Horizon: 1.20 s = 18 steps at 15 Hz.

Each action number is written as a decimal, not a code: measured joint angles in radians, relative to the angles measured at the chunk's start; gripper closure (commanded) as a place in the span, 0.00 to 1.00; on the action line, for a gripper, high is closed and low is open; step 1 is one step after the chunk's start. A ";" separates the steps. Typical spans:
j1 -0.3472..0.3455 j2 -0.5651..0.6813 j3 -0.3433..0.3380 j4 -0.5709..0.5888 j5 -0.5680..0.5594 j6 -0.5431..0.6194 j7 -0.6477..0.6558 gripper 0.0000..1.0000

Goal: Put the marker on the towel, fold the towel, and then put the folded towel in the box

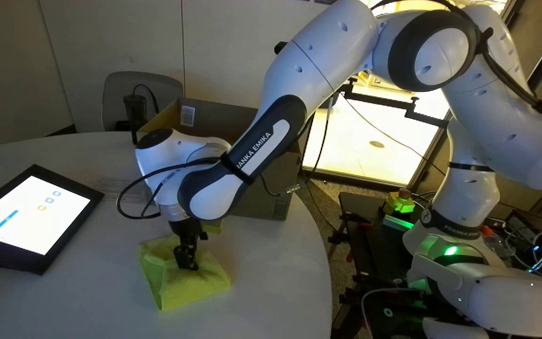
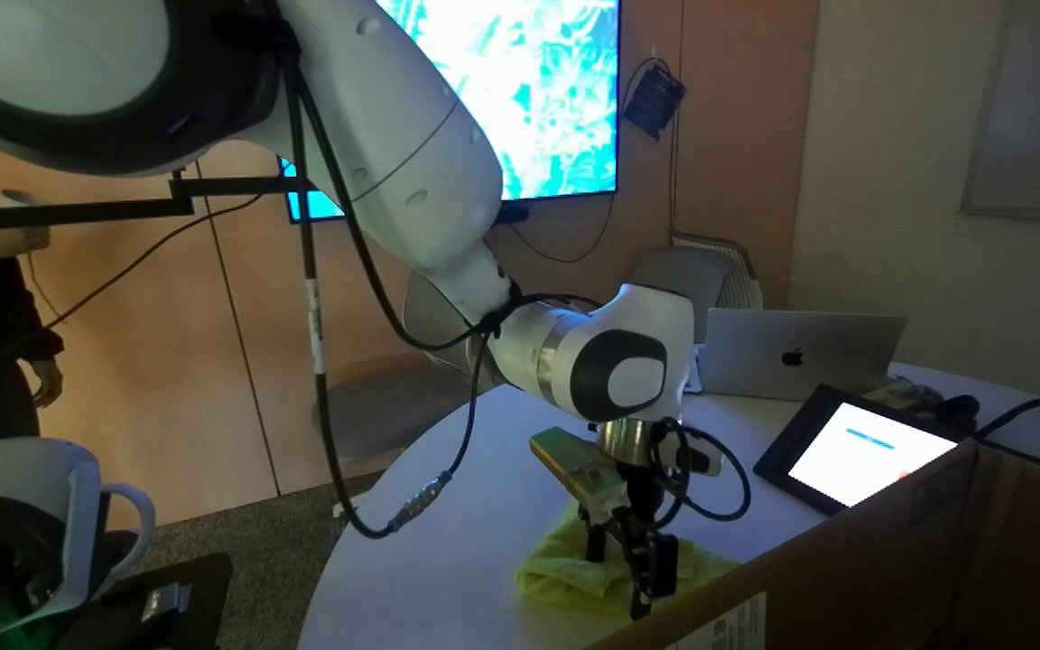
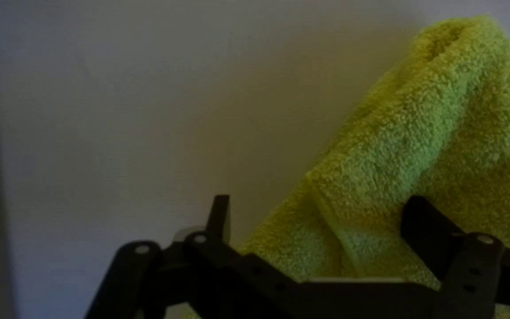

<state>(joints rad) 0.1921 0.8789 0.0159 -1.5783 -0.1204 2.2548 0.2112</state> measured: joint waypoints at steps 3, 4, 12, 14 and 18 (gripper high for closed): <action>-0.013 -0.001 0.019 0.000 0.018 0.000 -0.030 0.00; -0.016 -0.003 0.027 0.000 0.023 0.000 -0.041 0.00; -0.022 -0.064 0.110 -0.101 0.081 0.063 -0.136 0.00; -0.022 -0.074 0.114 -0.134 0.088 0.067 -0.153 0.00; -0.026 -0.070 0.103 -0.183 0.086 0.139 -0.177 0.00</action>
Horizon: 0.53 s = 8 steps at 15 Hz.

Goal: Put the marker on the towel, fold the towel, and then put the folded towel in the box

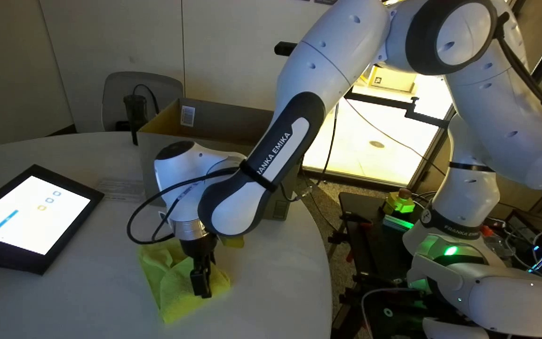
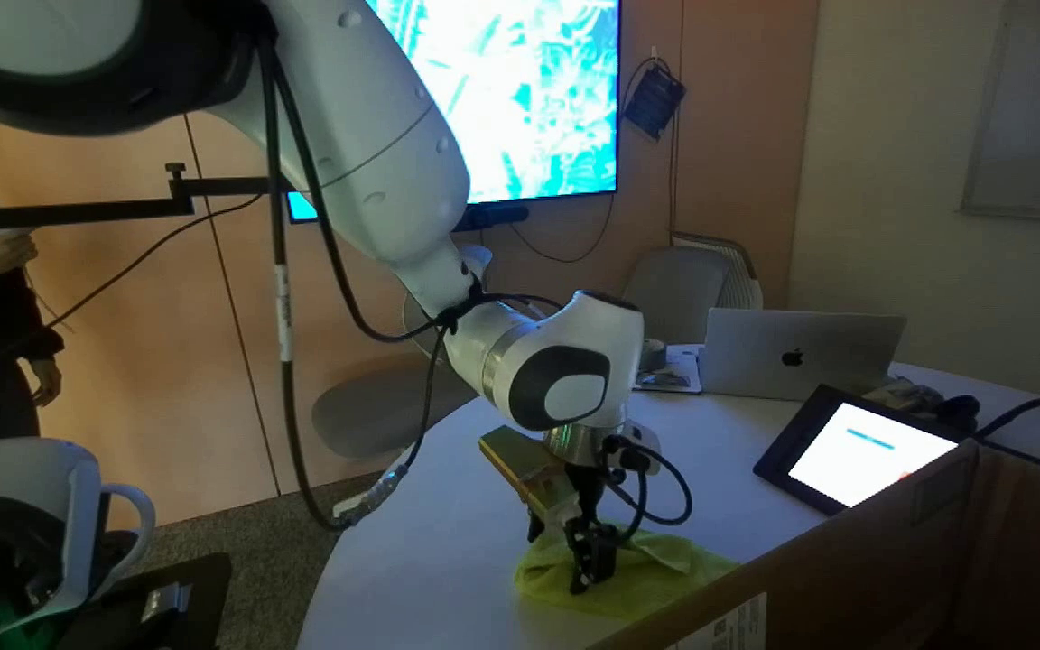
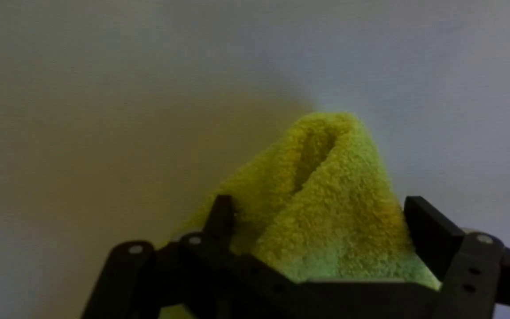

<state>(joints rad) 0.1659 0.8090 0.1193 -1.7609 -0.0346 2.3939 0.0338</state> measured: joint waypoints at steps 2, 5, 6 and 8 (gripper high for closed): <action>0.000 0.006 -0.016 -0.015 -0.002 0.071 0.000 0.00; 0.000 0.015 -0.034 -0.026 -0.002 0.171 -0.001 0.00; 0.000 0.019 -0.038 -0.026 -0.002 0.192 -0.001 0.00; -0.001 0.028 -0.041 -0.026 -0.002 0.217 -0.001 0.00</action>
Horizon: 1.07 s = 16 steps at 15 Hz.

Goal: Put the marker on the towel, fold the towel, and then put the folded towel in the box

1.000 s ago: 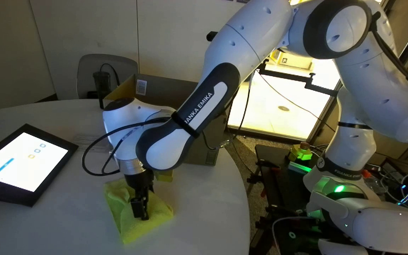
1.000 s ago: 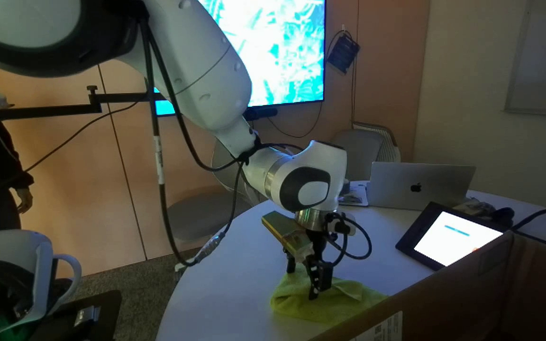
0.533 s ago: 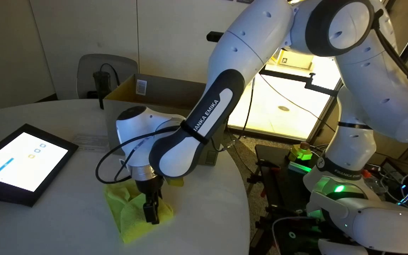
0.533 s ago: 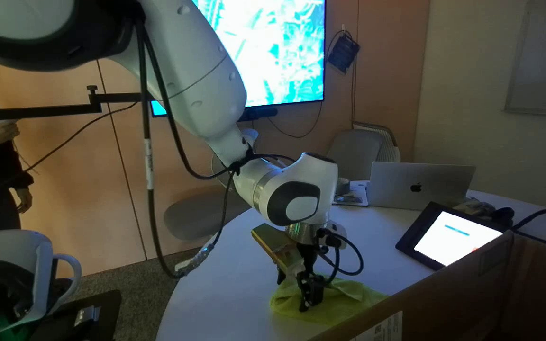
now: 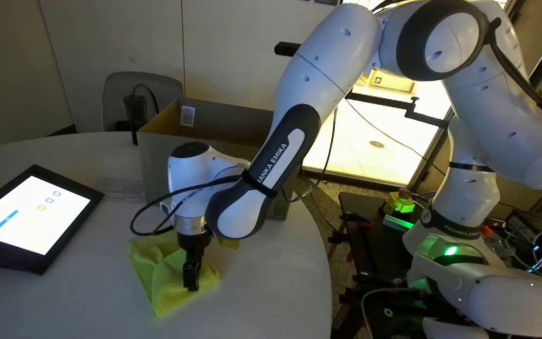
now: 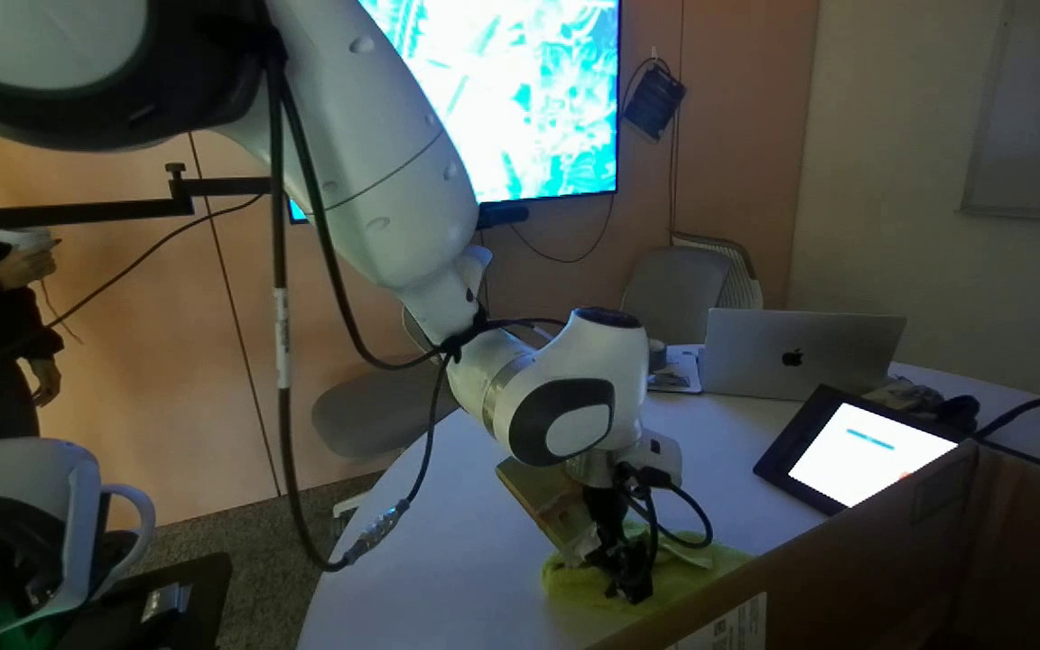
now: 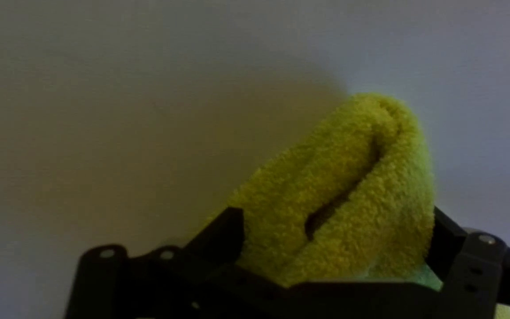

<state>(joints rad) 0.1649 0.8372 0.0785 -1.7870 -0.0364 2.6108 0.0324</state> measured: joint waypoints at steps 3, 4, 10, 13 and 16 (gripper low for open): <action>-0.003 0.015 -0.001 0.008 0.001 0.006 0.000 0.10; -0.005 0.020 0.000 0.013 0.002 0.004 0.000 0.26; -0.027 0.032 0.003 0.043 0.003 -0.025 0.000 0.71; -0.033 0.031 0.004 0.055 0.003 -0.040 0.000 0.86; -0.033 0.020 0.003 0.058 0.002 -0.048 -0.002 0.88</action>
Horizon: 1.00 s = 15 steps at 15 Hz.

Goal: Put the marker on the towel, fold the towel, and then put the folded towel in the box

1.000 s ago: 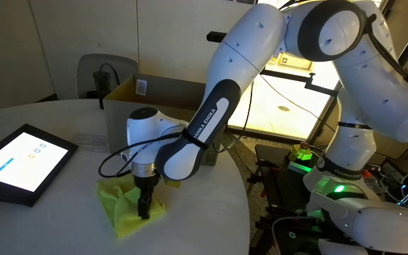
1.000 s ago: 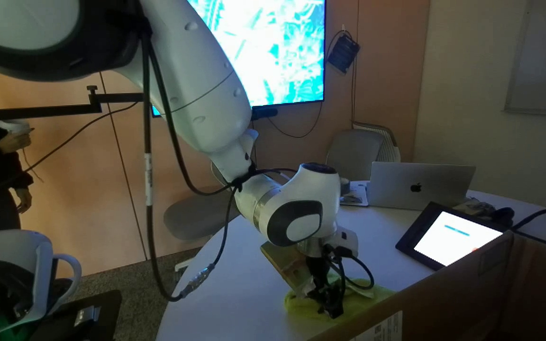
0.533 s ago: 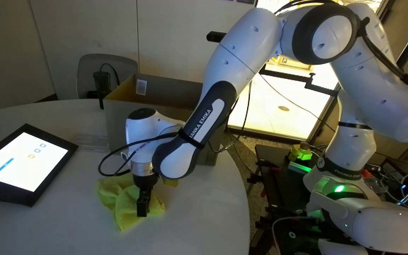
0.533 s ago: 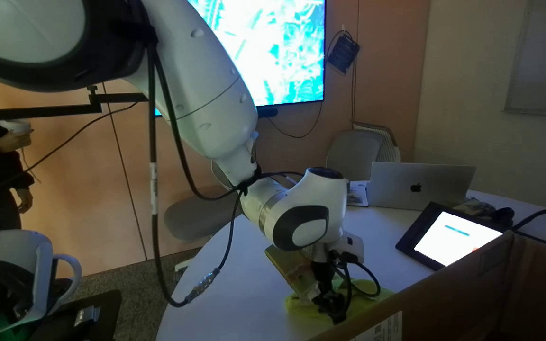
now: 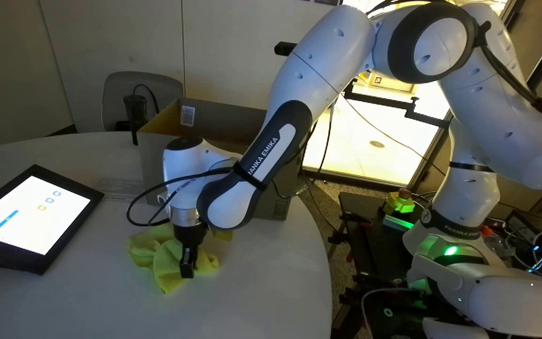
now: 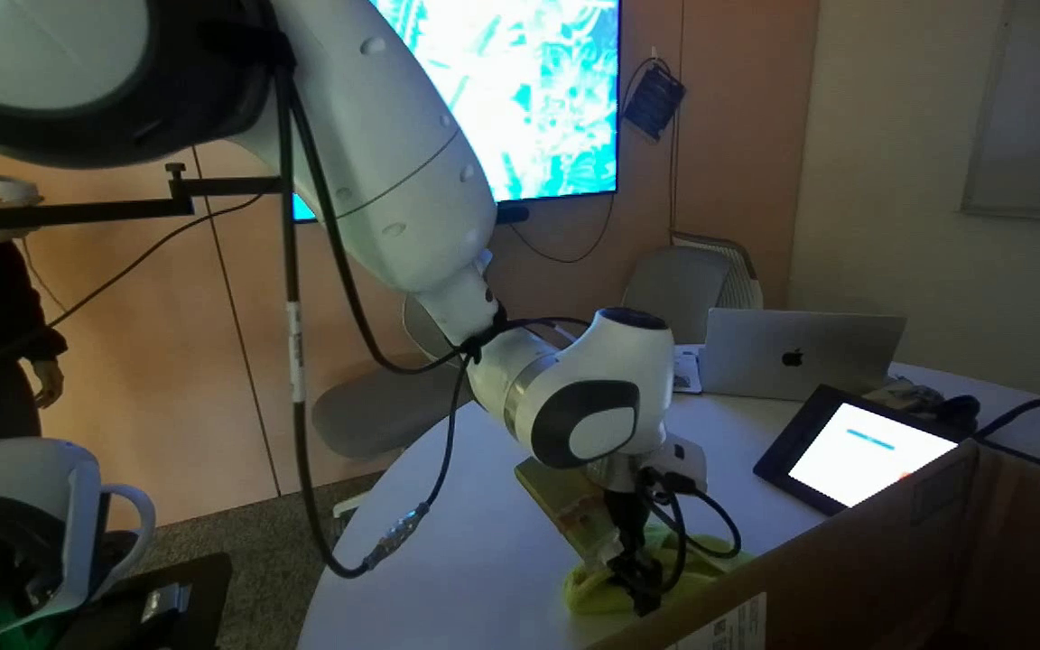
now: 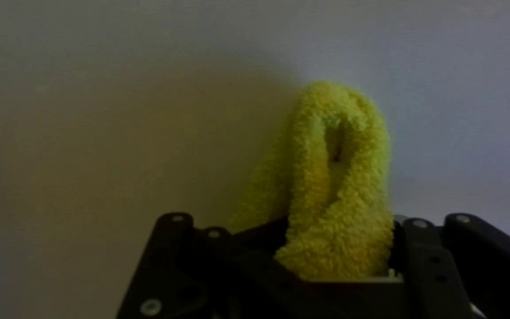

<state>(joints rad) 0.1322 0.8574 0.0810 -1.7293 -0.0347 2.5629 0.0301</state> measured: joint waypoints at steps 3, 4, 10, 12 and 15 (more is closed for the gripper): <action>0.012 -0.032 -0.012 -0.002 -0.017 -0.030 0.001 0.85; 0.022 -0.050 -0.022 -0.005 -0.031 -0.046 0.003 0.85; 0.106 -0.183 -0.086 -0.041 -0.150 -0.087 0.067 0.86; 0.131 -0.229 -0.107 -0.060 -0.199 -0.086 0.104 0.85; 0.175 -0.298 -0.156 -0.087 -0.303 -0.085 0.204 0.86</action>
<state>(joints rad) 0.3068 0.5594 -0.0745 -1.8162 -0.3372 2.4778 0.2343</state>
